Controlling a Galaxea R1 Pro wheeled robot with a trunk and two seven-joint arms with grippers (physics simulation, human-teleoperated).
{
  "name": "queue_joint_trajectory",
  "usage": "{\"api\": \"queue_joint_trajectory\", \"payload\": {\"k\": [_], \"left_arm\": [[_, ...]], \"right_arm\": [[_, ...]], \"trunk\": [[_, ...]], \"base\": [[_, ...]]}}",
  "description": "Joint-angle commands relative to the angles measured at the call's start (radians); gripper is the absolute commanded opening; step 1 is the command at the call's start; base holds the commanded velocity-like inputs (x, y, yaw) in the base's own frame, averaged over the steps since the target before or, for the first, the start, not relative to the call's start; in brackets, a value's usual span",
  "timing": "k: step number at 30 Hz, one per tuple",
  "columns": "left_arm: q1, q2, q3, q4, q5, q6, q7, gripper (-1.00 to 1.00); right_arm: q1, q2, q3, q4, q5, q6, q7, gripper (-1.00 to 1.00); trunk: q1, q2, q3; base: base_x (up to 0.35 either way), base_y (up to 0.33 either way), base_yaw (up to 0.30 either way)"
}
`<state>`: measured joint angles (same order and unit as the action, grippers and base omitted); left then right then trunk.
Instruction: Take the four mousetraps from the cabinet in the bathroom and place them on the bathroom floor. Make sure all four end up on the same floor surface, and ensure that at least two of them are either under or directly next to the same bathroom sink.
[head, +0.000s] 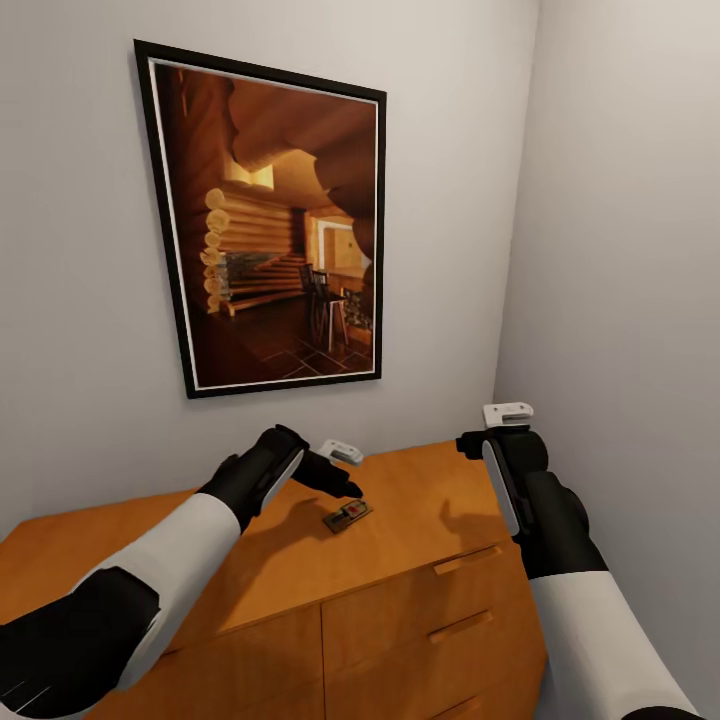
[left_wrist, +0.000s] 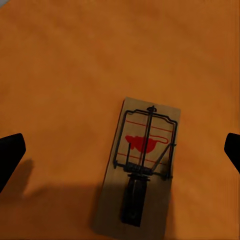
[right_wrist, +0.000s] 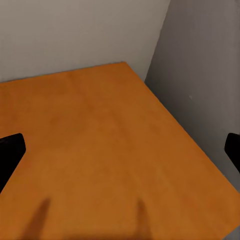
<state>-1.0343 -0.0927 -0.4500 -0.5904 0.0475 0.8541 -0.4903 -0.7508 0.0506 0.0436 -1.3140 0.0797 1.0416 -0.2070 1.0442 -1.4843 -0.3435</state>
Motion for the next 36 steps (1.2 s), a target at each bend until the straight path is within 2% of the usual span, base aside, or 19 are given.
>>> {"api": "queue_joint_trajectory", "payload": {"k": [1,27,36], "left_arm": [[-0.001,0.0,-0.003,-0.001,0.005,0.005,0.001,1.0],[-0.001,0.004,0.003,0.001,0.009,0.005,-0.001,1.0],[-0.001,0.005,0.003,0.034,0.01,0.001,-0.001,1.0]], "right_arm": [[-0.001,0.0,0.001,-0.001,0.008,0.006,0.003,1.0],[-0.001,0.0,0.001,-0.001,0.008,0.006,0.004,1.0],[-0.001,0.0,0.001,-0.001,0.009,0.006,0.005,1.0]], "trunk": [[0.0,-0.001,-0.001],[0.0,-0.001,-0.001],[0.0,-0.001,-0.001]], "base": [[0.0,0.0,0.0],[0.0,0.0,0.0],[0.0,0.0,0.0]]}}
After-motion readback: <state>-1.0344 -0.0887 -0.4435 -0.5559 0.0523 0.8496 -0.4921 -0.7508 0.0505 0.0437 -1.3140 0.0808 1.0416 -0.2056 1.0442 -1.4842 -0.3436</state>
